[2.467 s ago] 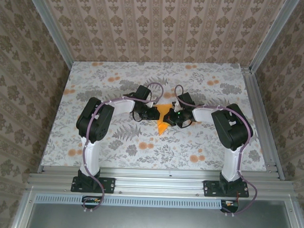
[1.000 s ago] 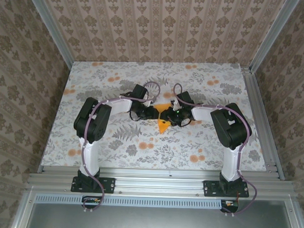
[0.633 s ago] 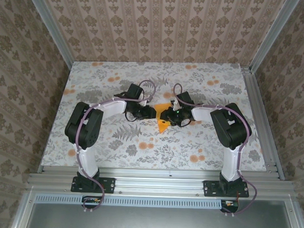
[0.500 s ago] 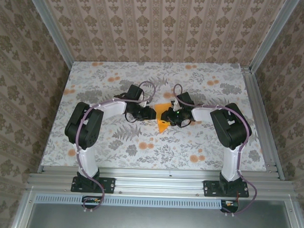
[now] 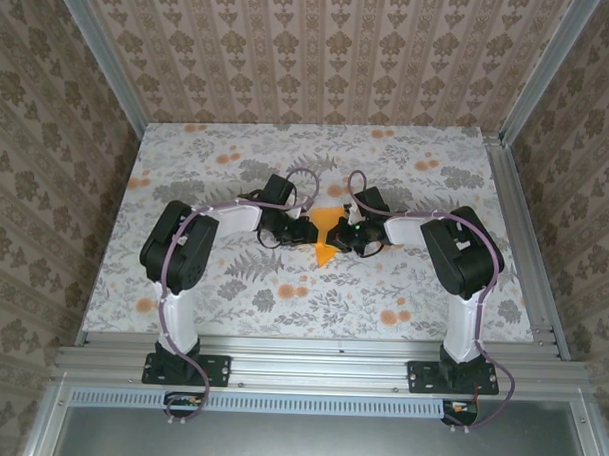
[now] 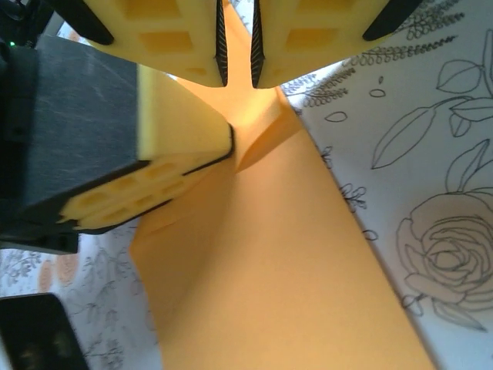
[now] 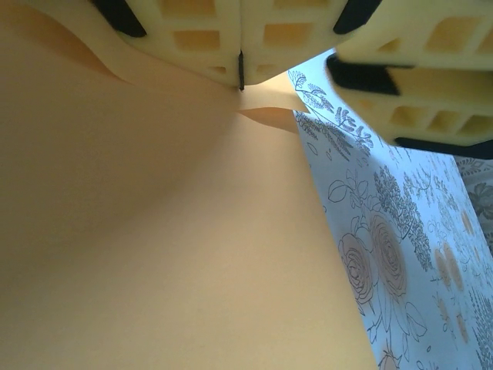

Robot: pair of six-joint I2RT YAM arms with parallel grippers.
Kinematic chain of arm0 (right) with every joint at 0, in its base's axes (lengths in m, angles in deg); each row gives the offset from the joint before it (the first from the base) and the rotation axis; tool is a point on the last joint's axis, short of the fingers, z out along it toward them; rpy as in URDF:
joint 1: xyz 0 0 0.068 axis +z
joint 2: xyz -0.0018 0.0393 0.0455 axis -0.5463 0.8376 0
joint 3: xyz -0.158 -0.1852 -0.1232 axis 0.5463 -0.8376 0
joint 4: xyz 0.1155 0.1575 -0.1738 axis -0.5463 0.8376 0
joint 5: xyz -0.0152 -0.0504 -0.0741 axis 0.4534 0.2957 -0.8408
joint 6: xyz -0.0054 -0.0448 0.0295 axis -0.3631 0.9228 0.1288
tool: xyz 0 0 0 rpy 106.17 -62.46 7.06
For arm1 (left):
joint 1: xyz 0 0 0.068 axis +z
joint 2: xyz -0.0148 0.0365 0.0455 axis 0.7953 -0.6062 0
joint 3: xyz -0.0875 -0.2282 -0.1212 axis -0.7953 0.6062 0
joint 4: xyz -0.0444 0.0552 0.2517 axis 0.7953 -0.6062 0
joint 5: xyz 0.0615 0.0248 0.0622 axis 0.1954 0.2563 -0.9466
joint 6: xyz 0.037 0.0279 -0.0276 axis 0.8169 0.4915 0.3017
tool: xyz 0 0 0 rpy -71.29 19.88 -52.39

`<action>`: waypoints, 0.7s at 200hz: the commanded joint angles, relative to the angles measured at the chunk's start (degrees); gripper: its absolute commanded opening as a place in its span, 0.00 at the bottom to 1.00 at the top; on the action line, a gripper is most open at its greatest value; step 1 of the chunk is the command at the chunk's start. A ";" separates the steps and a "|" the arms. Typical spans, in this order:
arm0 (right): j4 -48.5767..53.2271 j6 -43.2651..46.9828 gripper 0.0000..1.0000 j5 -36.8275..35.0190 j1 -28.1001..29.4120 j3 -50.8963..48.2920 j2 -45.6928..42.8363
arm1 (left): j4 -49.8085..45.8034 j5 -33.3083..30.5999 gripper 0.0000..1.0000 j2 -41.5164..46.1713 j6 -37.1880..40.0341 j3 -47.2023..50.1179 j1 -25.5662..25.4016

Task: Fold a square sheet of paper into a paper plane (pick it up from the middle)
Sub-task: Third fold the triangle at the center of the table.

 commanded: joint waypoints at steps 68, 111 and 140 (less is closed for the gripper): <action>2.35 0.81 0.01 -1.01 0.14 -2.68 0.70 | 0.81 2.50 0.18 -4.02 0.34 -4.22 -1.34; 1.88 0.65 0.01 -0.84 0.14 -2.79 0.69 | -1.49 1.54 0.18 -5.53 2.34 -5.12 -1.61; 1.45 0.46 0.01 -0.57 0.22 -2.85 0.61 | -3.97 -1.72 0.18 -6.55 4.41 -5.92 -1.61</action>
